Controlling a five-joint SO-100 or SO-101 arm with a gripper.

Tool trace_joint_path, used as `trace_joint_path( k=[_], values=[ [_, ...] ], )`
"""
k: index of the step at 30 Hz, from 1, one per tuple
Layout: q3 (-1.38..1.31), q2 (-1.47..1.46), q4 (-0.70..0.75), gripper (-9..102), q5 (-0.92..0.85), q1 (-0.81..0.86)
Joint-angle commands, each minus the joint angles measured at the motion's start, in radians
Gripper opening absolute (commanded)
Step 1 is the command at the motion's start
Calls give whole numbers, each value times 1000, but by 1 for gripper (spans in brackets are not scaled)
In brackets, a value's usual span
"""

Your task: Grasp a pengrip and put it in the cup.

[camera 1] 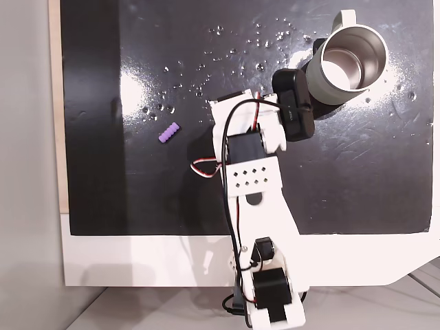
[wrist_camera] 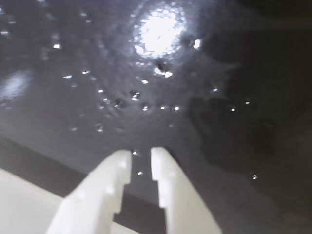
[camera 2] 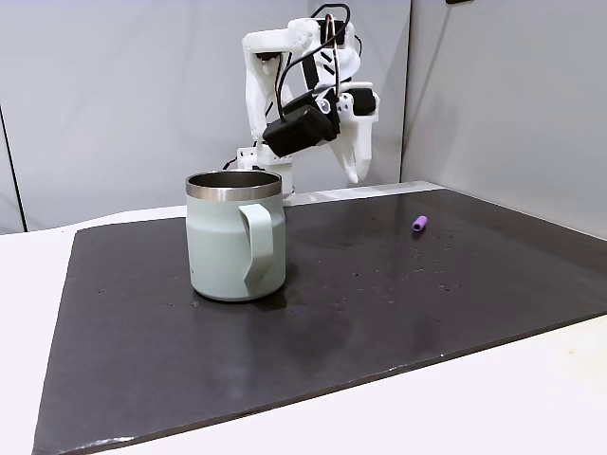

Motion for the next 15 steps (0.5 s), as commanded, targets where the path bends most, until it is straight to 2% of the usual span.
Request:
trace_joint_path(
  k=[1, 15],
  values=[
    [-161, -150, 58, 0, -5, -41],
    [-448, -499, 176, 0, 20, -156]
  ],
)
